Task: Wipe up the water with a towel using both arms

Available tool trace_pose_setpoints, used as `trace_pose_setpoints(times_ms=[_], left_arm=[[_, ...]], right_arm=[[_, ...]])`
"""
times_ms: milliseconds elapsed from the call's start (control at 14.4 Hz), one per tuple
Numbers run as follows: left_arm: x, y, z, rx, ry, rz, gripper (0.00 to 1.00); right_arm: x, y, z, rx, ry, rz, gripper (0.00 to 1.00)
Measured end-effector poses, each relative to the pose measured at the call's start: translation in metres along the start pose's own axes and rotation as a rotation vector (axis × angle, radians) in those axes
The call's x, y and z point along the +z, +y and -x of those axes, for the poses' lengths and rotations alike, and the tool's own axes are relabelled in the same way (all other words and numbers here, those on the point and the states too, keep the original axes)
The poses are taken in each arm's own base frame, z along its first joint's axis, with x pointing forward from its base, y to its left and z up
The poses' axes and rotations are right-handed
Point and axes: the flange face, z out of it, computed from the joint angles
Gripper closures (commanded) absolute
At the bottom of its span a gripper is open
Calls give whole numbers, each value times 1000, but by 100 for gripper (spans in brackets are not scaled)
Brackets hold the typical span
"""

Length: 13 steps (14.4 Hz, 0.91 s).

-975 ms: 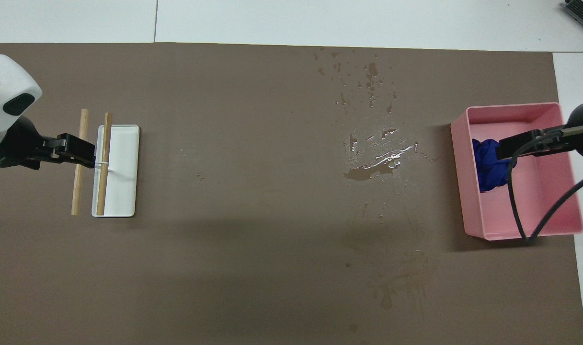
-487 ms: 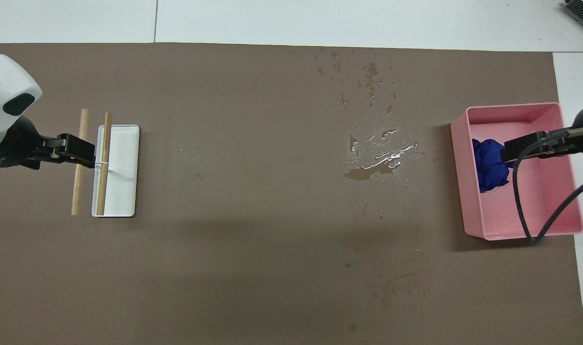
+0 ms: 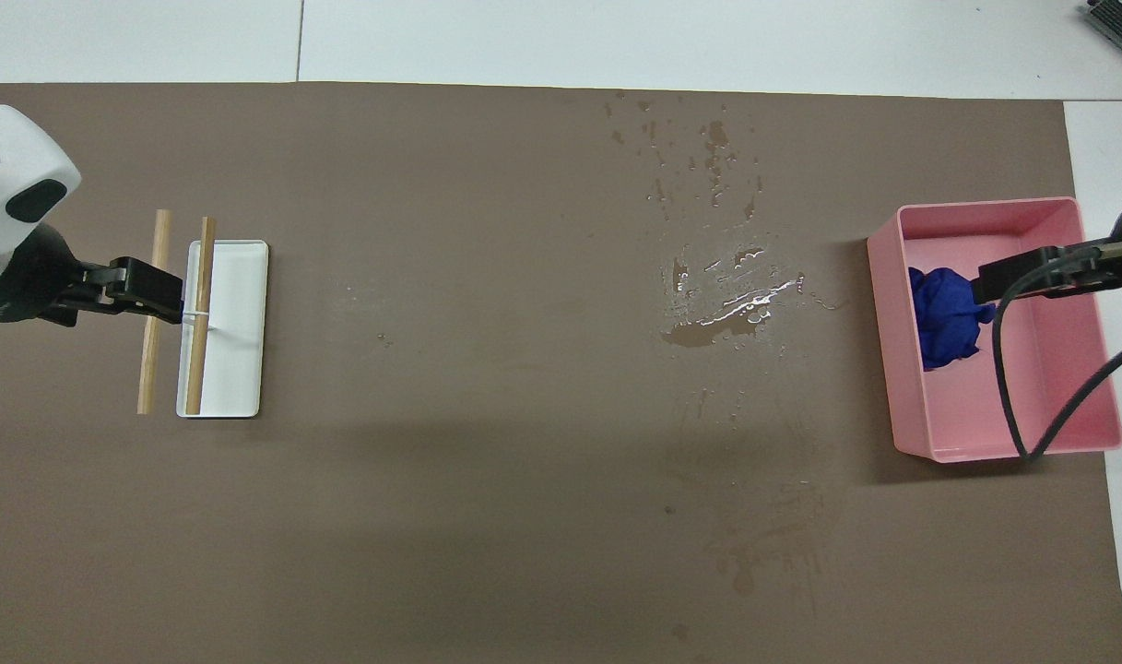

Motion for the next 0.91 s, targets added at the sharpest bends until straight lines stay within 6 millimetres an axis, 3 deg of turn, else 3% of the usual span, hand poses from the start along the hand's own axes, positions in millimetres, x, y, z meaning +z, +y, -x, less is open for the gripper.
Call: trace_pose_setpoints(times_ms=[905], left_arm=[[0,0,0,0,0,0,0]], right_arm=[[0,0,0,10,0,0,0]])
